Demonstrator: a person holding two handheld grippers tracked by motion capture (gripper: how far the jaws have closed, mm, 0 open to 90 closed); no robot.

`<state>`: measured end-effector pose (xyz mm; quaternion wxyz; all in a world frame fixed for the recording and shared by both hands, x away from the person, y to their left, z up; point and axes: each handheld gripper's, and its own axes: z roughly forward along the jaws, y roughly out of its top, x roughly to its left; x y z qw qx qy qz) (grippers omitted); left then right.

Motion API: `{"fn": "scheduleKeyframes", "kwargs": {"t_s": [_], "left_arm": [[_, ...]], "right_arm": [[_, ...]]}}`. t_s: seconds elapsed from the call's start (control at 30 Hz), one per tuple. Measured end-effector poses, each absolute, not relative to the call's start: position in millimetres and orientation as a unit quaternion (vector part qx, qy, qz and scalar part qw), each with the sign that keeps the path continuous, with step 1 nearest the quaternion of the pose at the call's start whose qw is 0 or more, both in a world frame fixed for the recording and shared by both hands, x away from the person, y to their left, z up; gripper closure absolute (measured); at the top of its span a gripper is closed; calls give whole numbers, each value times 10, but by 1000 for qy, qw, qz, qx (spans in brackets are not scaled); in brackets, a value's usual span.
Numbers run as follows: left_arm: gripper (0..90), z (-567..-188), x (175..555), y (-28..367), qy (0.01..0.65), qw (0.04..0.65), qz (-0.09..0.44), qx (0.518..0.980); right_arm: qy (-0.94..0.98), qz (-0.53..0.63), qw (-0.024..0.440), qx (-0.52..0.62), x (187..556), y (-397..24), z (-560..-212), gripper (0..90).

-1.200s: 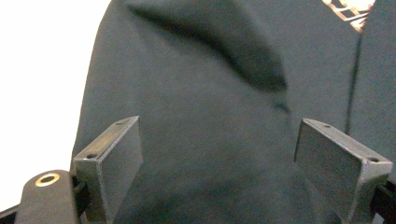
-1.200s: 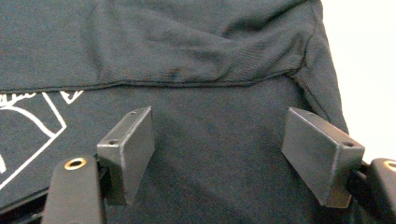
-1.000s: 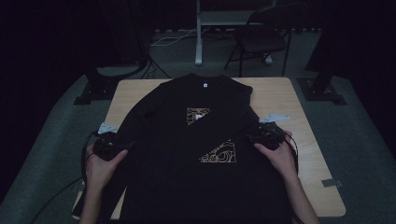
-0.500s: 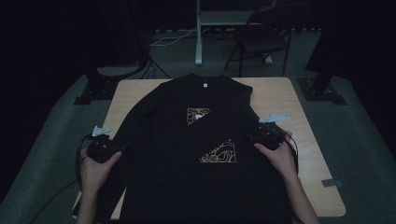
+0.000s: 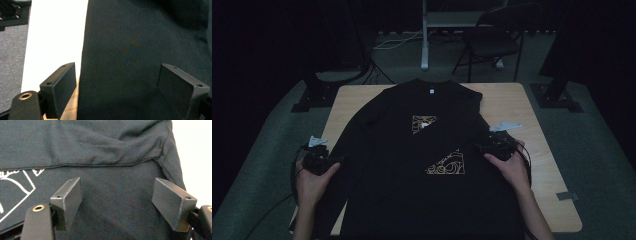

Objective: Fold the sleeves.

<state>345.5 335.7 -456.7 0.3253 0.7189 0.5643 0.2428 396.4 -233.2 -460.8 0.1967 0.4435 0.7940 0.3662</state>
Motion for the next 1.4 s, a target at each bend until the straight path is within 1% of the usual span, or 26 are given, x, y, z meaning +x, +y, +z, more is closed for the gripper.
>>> {"fn": "scheduleKeyframes", "kwargs": {"t_s": [0.07, 0.1, 0.13, 0.17, 0.23, 0.4, 0.57, 0.63, 0.7, 0.77, 1.0, 1.17, 1.4], "left_arm": [[246, -4565, 3446, 3344, 563, 315, 256, 720], [263, -4563, 3442, 3343, 563, 315, 257, 720], [300, -4556, 3436, 3346, 562, 317, 257, 719], [360, -4549, 3432, 3347, 563, 318, 256, 719], [439, -4545, 3430, 3350, 563, 320, 257, 717], [561, -4539, 3443, 3356, 561, 325, 254, 717], [753, -4522, 3478, 3348, 568, 334, 236, 714], [795, -4526, 3489, 3344, 566, 338, 232, 715], [856, -4534, 3493, 3352, 568, 348, 223, 711], [871, -4533, 3493, 3345, 569, 348, 223, 711], [875, -4518, 3486, 3306, 564, 338, 232, 716], [875, -4444, 3476, 3300, 553, 354, 224, 720], [874, -4227, 3452, 3221, 532, 380, 234, 719]], "right_arm": [[794, 366, 197, 443, 3964, -2331, -4608, 238], [794, 366, 197, 443, 3964, -2331, -4608, 238], [794, 366, 197, 443, 3964, -2332, -4608, 238], [794, 366, 197, 443, 3964, -2331, -4608, 238], [794, 366, 197, 443, 3964, -2331, -4608, 236], [795, 365, 197, 443, 3963, -2328, -4608, 234], [795, 365, 197, 443, 3963, -2328, -4608, 233], [795, 365, 197, 443, 3963, -2327, -4608, 232], [795, 365, 197, 443, 3963, -2328, -4608, 232], [795, 365, 197, 443, 3963, -2328, -4609, 232], [795, 365, 197, 443, 3964, -2330, -4609, 231], [795, 366, 196, 443, 3965, -2330, -4609, 231], [795, 366, 196, 443, 3965, -2331, -4609, 231]]}}
